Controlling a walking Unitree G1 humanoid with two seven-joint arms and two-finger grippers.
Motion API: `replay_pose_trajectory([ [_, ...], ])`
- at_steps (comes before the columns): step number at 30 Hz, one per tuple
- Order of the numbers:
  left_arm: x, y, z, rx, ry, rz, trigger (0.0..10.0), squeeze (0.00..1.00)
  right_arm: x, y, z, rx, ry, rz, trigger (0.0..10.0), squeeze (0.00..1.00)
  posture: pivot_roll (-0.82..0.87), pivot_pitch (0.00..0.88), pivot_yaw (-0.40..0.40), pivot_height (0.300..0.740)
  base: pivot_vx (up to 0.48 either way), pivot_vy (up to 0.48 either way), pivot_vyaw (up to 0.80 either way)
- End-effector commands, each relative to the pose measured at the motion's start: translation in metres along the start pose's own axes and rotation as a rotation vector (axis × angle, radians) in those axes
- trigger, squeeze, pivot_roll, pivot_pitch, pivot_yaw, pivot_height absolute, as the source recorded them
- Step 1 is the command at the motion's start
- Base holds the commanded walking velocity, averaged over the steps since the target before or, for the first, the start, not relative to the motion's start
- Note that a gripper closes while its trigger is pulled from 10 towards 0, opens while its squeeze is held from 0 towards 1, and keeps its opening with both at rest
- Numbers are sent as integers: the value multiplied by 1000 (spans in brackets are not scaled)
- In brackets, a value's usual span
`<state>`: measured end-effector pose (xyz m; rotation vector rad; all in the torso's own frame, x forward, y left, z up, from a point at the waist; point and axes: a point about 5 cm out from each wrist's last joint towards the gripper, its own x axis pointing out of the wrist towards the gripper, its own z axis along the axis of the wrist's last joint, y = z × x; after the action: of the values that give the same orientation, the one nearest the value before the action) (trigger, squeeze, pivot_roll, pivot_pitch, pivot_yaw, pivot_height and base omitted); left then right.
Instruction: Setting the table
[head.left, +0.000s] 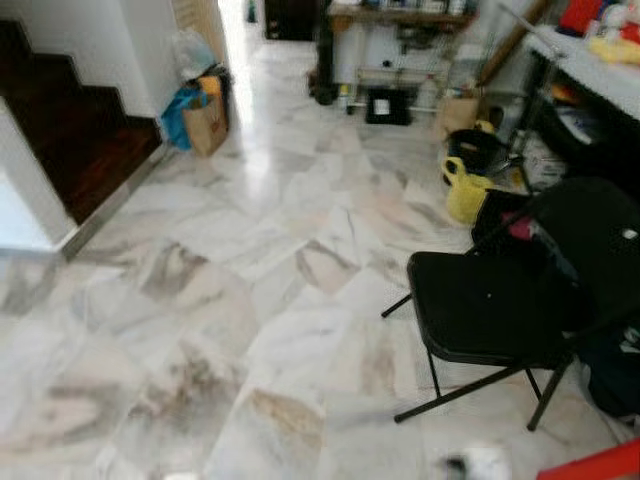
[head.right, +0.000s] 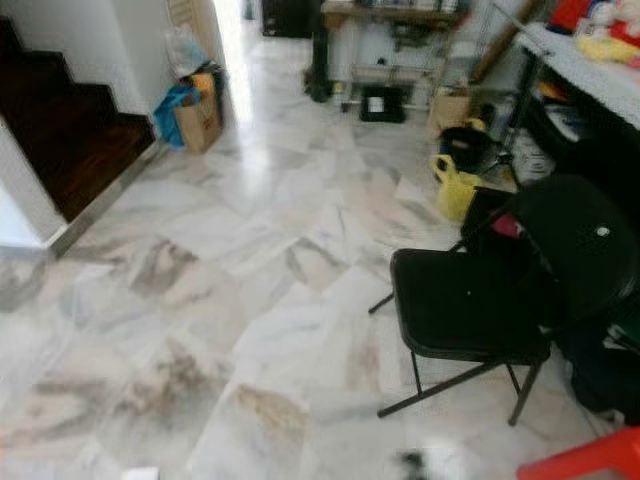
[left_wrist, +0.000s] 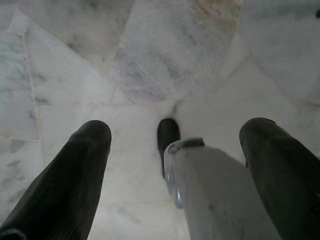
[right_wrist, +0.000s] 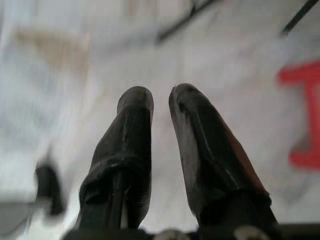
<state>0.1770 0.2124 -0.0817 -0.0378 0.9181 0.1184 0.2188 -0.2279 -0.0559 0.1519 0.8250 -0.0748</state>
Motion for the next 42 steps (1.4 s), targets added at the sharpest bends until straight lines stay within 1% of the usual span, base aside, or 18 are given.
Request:
replay_pose_trajectory([
  [1,0,4,0,-15,7,7,10000,0,-2,4,-16,31,48,19,10000,0,80,58,-61,740,0,0,0],
  [7,-1,4,-2,-20,12,7,10000,0,-2,3,-15,27,51,22,10000,0,87,59,-65,740,0,0,0],
  [10,-1,5,-3,-4,19,7,10000,0,-2,3,-14,36,51,32,10000,0,99,58,-60,740,0,0,0],
  [16,-1,10,-2,7,15,23,10000,0,0,8,-14,41,57,38,10000,0,113,58,-39,740,0,0,0],
  [19,-2,15,-2,20,20,30,10000,0,0,11,-16,51,77,42,10000,0,100,51,-31,740,0,0,0],
  [23,-3,17,-3,29,24,33,10000,0,1,13,-17,71,82,38,10000,0,98,45,-24,740,0,0,-800],
  [28,-3,16,-4,16,19,17,10000,0,1,12,-18,60,89,23,10000,0,95,36,-22,740,0,0,-800],
  [42,-3,10,-9,25,34,4,10000,0,-1,7,-19,41,102,10,10000,0,88,31,-35,740,0,0,-795],
])
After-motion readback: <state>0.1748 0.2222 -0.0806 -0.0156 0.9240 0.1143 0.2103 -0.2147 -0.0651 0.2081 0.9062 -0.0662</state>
